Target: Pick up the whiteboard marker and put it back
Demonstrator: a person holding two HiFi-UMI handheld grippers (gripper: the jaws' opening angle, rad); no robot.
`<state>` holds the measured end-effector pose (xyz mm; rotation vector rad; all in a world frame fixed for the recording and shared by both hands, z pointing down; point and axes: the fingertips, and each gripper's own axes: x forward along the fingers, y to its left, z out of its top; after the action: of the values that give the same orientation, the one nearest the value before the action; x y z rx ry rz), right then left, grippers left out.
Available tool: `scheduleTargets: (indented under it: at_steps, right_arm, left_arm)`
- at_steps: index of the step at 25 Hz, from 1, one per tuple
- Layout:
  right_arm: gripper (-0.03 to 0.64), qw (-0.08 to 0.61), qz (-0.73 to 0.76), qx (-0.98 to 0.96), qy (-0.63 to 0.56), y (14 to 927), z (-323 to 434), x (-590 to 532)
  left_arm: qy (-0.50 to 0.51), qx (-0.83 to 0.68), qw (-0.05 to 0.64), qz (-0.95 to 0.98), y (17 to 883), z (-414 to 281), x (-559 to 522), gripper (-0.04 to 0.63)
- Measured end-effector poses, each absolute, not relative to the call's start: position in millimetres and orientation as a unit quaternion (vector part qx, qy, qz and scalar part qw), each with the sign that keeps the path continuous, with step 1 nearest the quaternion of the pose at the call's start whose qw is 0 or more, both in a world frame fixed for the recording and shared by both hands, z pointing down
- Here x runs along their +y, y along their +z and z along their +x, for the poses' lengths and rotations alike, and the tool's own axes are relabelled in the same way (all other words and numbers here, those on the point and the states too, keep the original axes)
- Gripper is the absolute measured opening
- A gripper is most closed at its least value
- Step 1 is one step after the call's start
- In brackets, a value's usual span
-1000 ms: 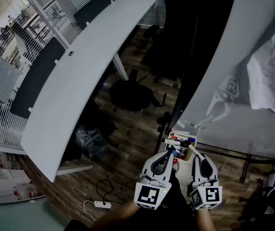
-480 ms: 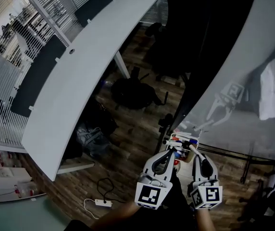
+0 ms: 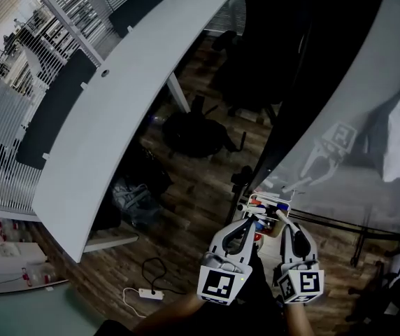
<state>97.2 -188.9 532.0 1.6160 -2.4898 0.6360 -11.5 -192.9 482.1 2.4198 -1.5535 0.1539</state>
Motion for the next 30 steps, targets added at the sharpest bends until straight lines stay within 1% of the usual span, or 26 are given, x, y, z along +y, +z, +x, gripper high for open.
scheduleTargets:
  at_steps: [14,22,30]
  right_arm:
    - [0.081,0.067,0.537,-0.812,0.218,538,96,-194]
    - [0.081,0.058,0.523,-0.823,0.214,542,93,-197]
    - [0.081,0.081,0.525,-0.82,0.214,551,93,-198]
  left_arm:
    - [0.052,-0.537,0.131,0.832,485,-12,-195,0.006]
    - [0.056,-0.537,0.131,0.831,485,-12,-197,0.006]
    - [0.067,-0.535,0.126,0.833,491,-12,-197,0.006]
